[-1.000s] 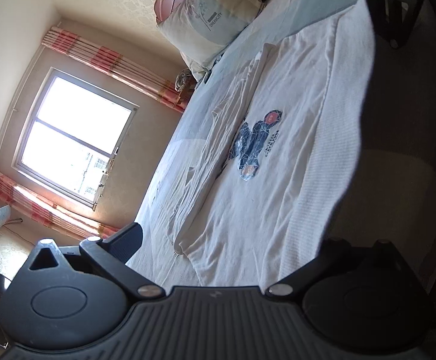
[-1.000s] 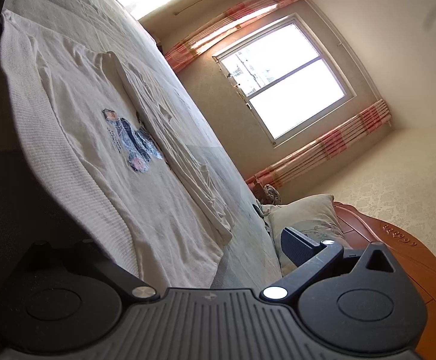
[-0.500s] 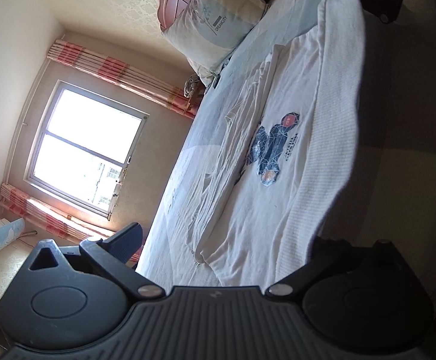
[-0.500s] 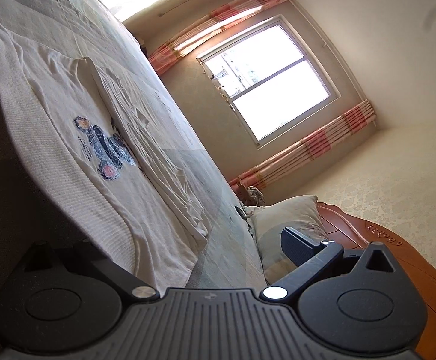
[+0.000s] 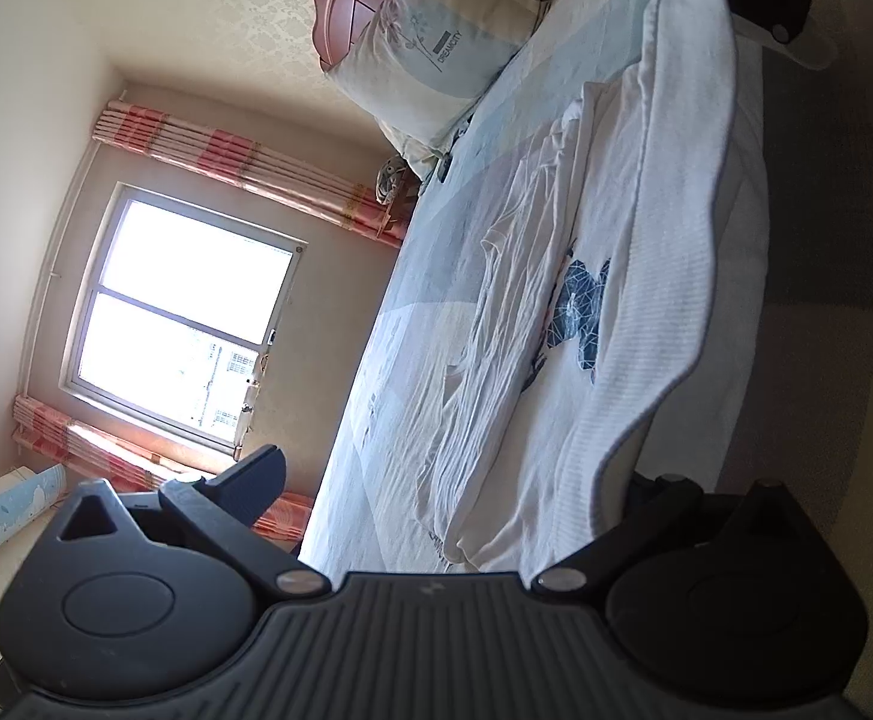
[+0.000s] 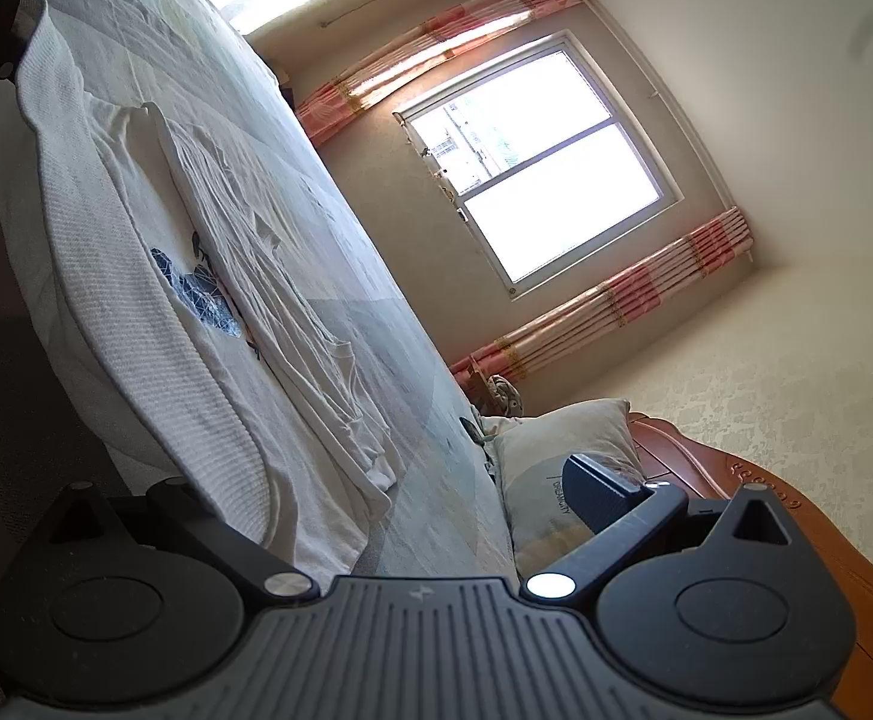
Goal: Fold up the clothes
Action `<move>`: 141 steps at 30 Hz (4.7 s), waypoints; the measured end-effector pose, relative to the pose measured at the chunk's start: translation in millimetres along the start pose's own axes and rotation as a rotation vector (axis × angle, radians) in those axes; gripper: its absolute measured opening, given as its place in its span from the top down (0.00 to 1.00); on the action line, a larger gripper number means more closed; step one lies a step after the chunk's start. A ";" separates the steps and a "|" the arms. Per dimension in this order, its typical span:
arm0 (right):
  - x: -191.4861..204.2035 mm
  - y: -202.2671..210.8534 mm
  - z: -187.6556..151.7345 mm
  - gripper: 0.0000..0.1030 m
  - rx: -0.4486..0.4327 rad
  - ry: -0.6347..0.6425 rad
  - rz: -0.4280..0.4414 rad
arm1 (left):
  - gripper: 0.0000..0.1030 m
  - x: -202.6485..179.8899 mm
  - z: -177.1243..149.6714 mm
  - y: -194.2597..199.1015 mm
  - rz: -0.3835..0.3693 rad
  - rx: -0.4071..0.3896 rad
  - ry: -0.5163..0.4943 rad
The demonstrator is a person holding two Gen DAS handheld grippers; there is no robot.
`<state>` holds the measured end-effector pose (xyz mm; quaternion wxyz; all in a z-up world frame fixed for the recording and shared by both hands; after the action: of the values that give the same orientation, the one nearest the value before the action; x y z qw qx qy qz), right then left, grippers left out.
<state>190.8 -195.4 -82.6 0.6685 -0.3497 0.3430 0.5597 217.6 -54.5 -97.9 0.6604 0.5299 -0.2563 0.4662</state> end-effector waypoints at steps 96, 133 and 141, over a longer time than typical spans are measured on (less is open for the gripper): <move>87.4 -235.1 23.7 0.00 0.409 -0.703 1.221 | 0.01 99.3 -48.6 -209.5 -1.013 -0.190 1.069; 18.4 -179.5 -82.4 0.00 0.612 -1.135 0.900 | 0.01 70.6 -75.9 -142.6 -0.899 -0.216 1.044; 27.2 -165.1 -94.4 0.00 0.640 -1.260 1.039 | 0.01 56.6 -90.6 -149.6 -0.915 -0.157 1.070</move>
<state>351.4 -283.2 -141.0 0.4602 0.4294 0.1663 0.7591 360.8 49.5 -147.5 0.8616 0.2337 0.3188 0.3185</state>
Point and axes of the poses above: each gripper's, at about its wrist camera, not at the fingertips, and y roughly against the way its jaws point, x to its left, z to its top, the point moved 9 cm from there along -y, roughly the way its jaws point, and after that the axes turned 15 degrees about -z, right-handed, at the moved point
